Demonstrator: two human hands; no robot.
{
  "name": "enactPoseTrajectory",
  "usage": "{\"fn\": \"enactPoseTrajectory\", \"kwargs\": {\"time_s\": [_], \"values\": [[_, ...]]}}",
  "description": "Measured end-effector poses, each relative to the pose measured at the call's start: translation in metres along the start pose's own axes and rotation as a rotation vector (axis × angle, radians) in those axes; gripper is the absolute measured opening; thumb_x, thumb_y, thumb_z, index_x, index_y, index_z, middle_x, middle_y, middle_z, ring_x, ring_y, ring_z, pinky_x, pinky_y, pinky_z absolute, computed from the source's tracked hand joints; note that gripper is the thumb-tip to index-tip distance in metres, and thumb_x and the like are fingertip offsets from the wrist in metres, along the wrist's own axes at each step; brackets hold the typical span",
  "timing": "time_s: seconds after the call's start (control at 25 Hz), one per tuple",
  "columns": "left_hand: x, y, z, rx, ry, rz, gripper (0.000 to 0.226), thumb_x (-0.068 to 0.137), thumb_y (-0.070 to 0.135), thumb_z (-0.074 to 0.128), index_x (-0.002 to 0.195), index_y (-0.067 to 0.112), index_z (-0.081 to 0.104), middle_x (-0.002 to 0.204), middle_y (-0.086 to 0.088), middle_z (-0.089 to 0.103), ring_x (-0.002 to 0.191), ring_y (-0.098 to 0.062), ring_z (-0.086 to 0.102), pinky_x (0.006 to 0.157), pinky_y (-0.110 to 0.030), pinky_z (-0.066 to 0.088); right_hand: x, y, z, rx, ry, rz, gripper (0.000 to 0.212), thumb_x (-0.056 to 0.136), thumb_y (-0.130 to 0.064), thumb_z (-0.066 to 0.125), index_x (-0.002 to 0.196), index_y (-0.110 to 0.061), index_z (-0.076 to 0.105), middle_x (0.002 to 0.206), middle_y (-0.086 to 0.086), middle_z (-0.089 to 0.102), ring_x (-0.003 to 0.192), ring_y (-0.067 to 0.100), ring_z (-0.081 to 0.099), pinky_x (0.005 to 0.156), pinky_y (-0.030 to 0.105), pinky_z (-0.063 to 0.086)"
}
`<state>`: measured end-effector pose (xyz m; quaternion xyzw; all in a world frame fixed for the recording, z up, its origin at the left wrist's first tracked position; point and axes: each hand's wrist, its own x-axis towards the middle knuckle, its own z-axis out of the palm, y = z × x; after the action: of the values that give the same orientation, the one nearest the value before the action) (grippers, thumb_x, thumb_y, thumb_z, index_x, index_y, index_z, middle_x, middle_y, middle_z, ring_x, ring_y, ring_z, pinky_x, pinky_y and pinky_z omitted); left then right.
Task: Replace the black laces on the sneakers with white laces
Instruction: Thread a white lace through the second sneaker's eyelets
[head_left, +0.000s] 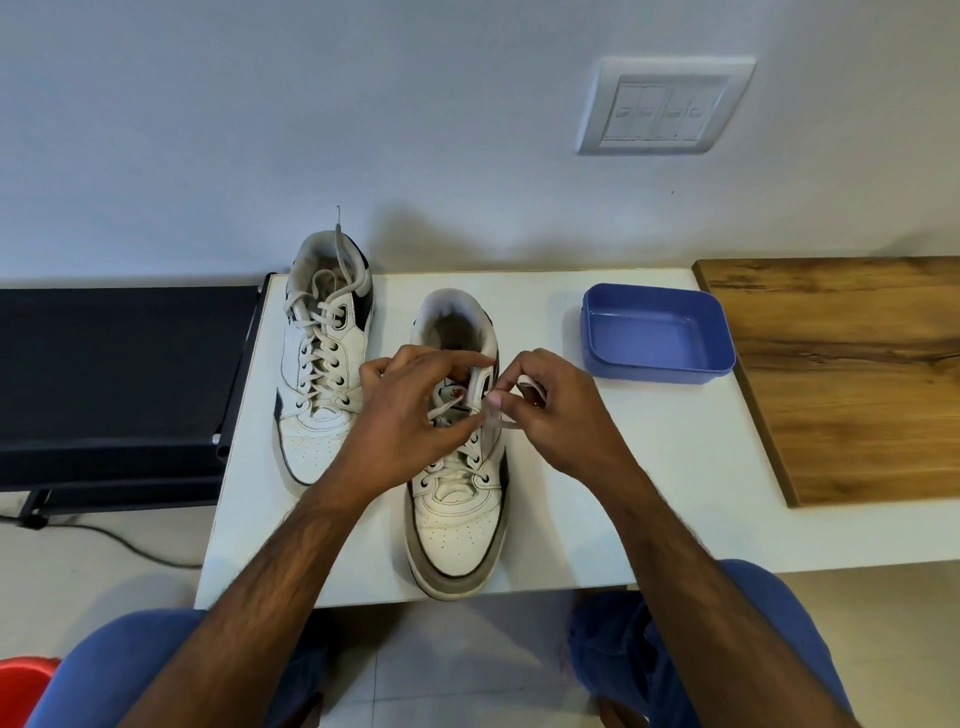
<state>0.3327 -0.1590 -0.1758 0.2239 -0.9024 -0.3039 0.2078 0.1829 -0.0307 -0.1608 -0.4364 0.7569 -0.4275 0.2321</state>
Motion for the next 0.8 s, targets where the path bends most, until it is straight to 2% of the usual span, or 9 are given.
{"fn": "enactPoseTrajectory", "kwargs": {"time_s": [0.08,0.2,0.28,0.32,0.4,0.52,0.6,0.68,0.8], "values": [[0.000,0.000,0.000,-0.004,-0.006,-0.006,0.057,0.076,0.039,0.082,0.128,0.042,0.060,0.113,0.041,0.050,0.122,0.003,0.047,0.097,-0.035,0.025,0.003,0.001,-0.005,0.143,0.074,0.004,0.008,0.093,-0.009,0.068,0.087,-0.013,0.065,0.087,-0.006,0.064,0.081,0.004,0.056,0.071,0.011,0.039],[-0.001,0.001,-0.001,-0.007,-0.008,-0.022,0.058,0.075,0.032,0.086,0.126,0.044,0.060,0.112,0.041,0.051,0.122,0.006,0.045,0.099,-0.032,0.023,0.005,0.002,-0.033,0.870,0.298,0.048,0.008,0.098,-0.007,0.057,0.096,-0.013,0.062,0.089,-0.004,0.067,0.089,0.013,0.060,0.076,0.022,0.046],[-0.001,0.001,-0.002,-0.002,-0.003,-0.031,0.058,0.076,0.031,0.086,0.126,0.043,0.061,0.111,0.041,0.050,0.121,0.007,0.045,0.100,-0.032,0.022,0.004,-0.001,-0.042,1.301,0.272,0.100,0.006,0.098,-0.014,0.054,0.097,-0.012,0.059,0.093,0.004,0.068,0.090,0.020,0.063,0.078,0.026,0.050],[-0.001,0.000,-0.002,-0.004,0.000,-0.031,0.058,0.076,0.031,0.086,0.127,0.042,0.061,0.111,0.041,0.050,0.121,0.006,0.045,0.101,-0.033,0.023,0.003,-0.003,-0.039,1.374,0.211,0.169,0.006,0.097,-0.015,0.054,0.094,-0.012,0.057,0.087,0.006,0.066,0.082,0.022,0.062,0.073,0.026,0.051],[-0.001,-0.001,-0.002,-0.021,-0.002,-0.026,0.059,0.075,0.031,0.087,0.127,0.042,0.061,0.112,0.041,0.050,0.121,0.004,0.046,0.101,-0.035,0.024,0.004,-0.007,-0.029,1.047,0.114,0.295,0.009,0.097,-0.015,0.058,0.090,-0.012,0.052,0.066,0.002,0.057,0.062,0.016,0.050,0.060,0.024,0.045],[0.000,0.000,-0.002,-0.023,0.001,-0.018,0.056,0.076,0.040,0.082,0.128,0.042,0.061,0.114,0.038,0.052,0.123,0.002,0.047,0.101,-0.037,0.026,0.001,-0.007,-0.013,0.197,-0.048,0.176,0.015,0.094,-0.028,0.070,0.099,-0.020,0.058,0.057,-0.013,0.051,0.054,0.004,0.044,0.057,0.017,0.037],[0.001,0.001,-0.001,-0.023,0.005,-0.015,0.055,0.076,0.044,0.078,0.128,0.042,0.061,0.115,0.036,0.054,0.123,0.002,0.048,0.100,-0.038,0.027,-0.001,-0.006,-0.007,0.072,-0.093,0.119,0.015,0.090,-0.030,0.076,0.095,-0.021,0.065,0.061,-0.021,0.058,0.057,0.001,0.052,0.060,0.010,0.037],[0.000,0.001,-0.001,-0.031,0.006,-0.005,0.055,0.076,0.046,0.078,0.128,0.044,0.060,0.114,0.038,0.053,0.122,0.002,0.048,0.100,-0.037,0.027,-0.001,-0.004,-0.005,0.053,-0.081,0.095,0.009,0.089,-0.026,0.078,0.088,-0.022,0.070,0.077,-0.019,0.068,0.072,-0.001,0.062,0.070,0.013,0.044],[0.000,0.002,-0.002,-0.030,-0.003,-0.006,0.059,0.075,0.037,0.085,0.128,0.044,0.060,0.114,0.040,0.052,0.122,0.002,0.048,0.100,-0.037,0.026,0.003,-0.003,-0.012,0.099,0.078,0.085,0.008,0.092,-0.015,0.072,0.086,-0.017,0.067,0.078,-0.015,0.066,0.074,-0.004,0.061,0.071,0.009,0.045]]}}
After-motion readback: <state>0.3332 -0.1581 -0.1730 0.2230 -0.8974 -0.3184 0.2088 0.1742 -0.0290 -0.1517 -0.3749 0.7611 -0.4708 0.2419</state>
